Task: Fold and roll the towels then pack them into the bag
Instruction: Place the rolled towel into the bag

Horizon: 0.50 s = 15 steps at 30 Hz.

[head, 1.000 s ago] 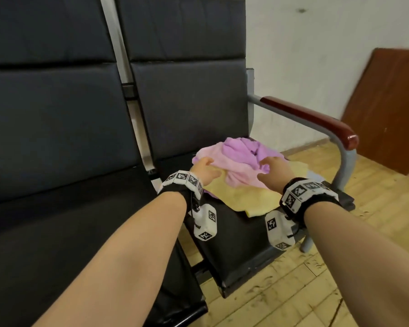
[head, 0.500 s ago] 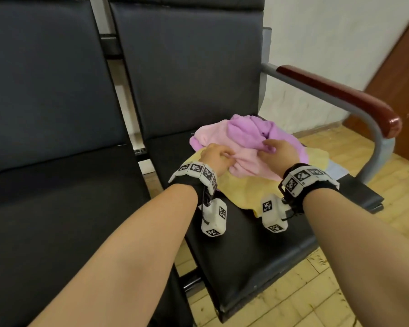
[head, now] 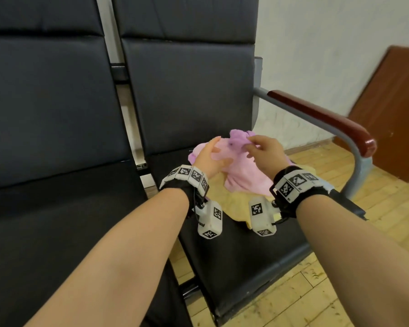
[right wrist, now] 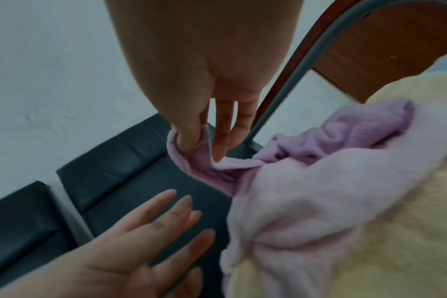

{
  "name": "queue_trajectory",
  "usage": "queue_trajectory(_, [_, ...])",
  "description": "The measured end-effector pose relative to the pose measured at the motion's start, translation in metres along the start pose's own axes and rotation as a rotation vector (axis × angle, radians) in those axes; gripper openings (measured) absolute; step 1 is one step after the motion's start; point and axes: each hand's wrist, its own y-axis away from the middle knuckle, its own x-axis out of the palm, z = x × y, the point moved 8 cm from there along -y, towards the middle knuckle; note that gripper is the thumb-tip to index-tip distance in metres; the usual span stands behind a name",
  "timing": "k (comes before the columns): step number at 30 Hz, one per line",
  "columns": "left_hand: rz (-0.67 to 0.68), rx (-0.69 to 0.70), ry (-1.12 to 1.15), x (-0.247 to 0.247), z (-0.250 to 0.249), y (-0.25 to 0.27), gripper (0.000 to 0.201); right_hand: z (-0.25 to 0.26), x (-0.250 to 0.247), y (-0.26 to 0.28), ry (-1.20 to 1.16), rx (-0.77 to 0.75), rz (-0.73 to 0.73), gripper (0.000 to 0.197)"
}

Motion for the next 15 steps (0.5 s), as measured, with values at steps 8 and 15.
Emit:
queue_trajectory(8, [0.051,0.171,0.022,-0.042,-0.066,0.035,0.033,0.096,-0.005,0.036,-0.21,-0.124,0.226,0.027])
queue_trajectory(15, [-0.15,0.144,0.275,-0.104,-0.096,0.081,0.01,0.135,-0.007,0.056,-0.007,-0.112,0.164,0.034])
